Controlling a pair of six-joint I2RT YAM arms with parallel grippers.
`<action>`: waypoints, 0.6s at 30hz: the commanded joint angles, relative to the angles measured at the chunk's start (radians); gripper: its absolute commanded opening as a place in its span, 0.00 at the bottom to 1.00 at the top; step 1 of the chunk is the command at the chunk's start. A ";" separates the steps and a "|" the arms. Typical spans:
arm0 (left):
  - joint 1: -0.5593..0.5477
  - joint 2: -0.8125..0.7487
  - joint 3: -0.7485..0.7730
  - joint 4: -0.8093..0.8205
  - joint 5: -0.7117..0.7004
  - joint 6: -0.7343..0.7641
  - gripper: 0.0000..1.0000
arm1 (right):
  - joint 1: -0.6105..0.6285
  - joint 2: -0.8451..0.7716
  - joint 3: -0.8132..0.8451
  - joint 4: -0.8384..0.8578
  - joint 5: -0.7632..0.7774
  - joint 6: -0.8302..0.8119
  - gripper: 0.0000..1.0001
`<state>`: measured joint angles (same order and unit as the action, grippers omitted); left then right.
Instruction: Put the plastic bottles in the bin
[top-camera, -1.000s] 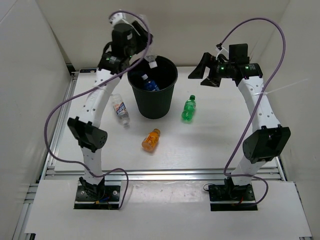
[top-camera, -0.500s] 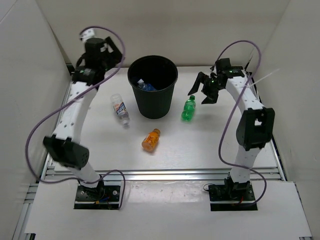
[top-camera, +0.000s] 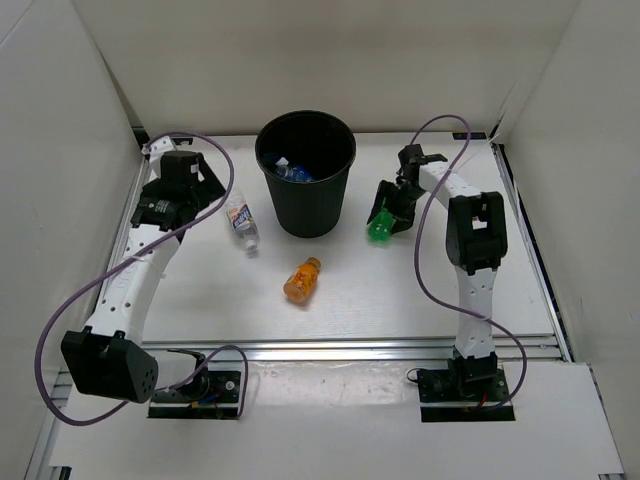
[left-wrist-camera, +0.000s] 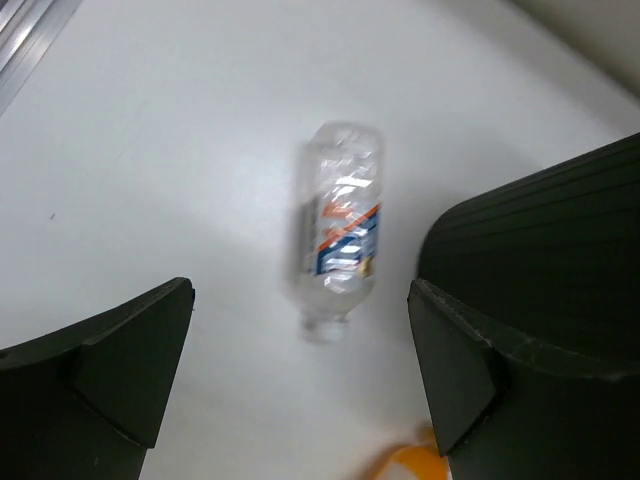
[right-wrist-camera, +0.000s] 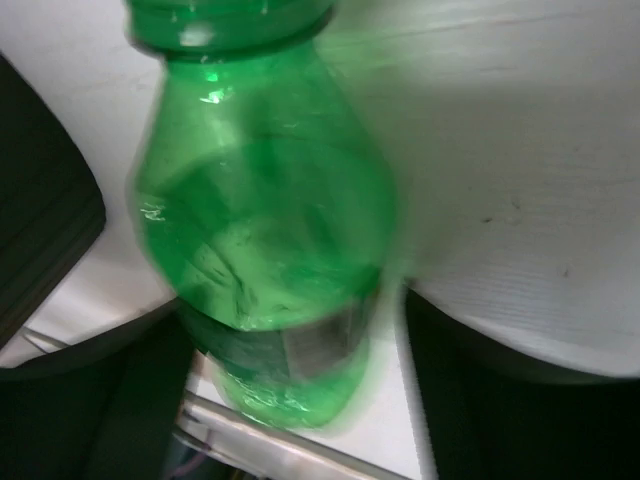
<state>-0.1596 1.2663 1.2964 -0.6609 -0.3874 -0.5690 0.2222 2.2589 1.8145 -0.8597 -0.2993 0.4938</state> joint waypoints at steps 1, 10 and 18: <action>0.002 -0.050 -0.052 -0.026 -0.053 0.024 1.00 | -0.007 -0.018 -0.006 -0.010 0.022 0.005 0.71; 0.002 -0.013 -0.151 -0.026 -0.148 -0.121 1.00 | -0.017 -0.269 0.064 -0.028 0.083 0.048 0.31; 0.002 0.073 -0.249 -0.026 -0.202 -0.253 1.00 | 0.014 -0.435 0.285 0.224 -0.153 0.080 0.34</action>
<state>-0.1596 1.3300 1.0733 -0.6811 -0.5446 -0.7582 0.2119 1.8633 1.9938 -0.7803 -0.3241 0.5552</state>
